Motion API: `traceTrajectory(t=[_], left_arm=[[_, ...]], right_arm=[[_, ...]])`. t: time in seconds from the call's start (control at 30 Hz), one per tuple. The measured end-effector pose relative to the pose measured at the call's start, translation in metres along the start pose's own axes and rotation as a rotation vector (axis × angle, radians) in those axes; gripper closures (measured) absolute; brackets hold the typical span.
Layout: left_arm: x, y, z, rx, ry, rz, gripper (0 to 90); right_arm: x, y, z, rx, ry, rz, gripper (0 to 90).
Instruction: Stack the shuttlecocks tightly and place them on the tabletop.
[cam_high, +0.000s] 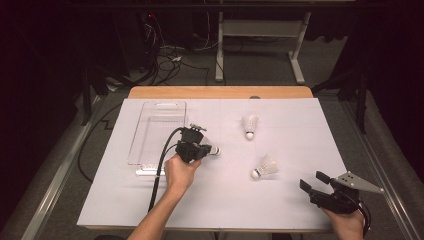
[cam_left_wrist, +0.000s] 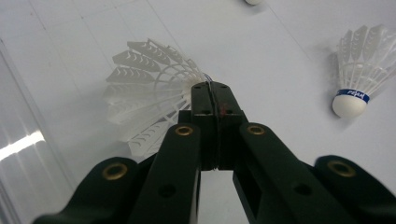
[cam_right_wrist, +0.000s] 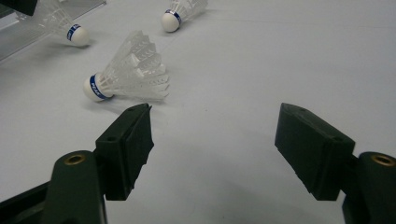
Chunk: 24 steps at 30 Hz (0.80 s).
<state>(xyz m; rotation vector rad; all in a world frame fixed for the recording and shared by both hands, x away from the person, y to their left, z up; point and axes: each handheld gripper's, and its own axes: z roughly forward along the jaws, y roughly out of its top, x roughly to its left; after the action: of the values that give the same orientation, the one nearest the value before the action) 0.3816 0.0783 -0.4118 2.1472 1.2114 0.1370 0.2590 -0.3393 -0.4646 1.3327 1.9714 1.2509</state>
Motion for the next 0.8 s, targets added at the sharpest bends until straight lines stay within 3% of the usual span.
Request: traceTrajectory(t=[0.1, 0.33, 0.5, 0.8], left_arm=[[-0.002, 0.005, -0.005, -0.008, -0.002, 0.014, 89.6], [0.006, 0.008, -0.007, 0.005, -0.004, 0.002, 89.6], [0.005, 0.017, -0.013, -0.003, 0.019, 0.028, 89.6], [0.009, 0.034, -0.016, 0.029, 0.063, 0.049, 89.5]], right_arm=[[0.0, 0.0, 0.0, 0.0, 0.0, 0.0, 27.8], [0.0, 0.0, 0.0, 0.0, 0.002, -0.001, 27.8], [0.0, 0.0, 0.0, 0.002, 0.002, 0.0, 27.8], [0.0, 0.0, 0.0, -0.001, 0.0, -0.003, 27.8]])
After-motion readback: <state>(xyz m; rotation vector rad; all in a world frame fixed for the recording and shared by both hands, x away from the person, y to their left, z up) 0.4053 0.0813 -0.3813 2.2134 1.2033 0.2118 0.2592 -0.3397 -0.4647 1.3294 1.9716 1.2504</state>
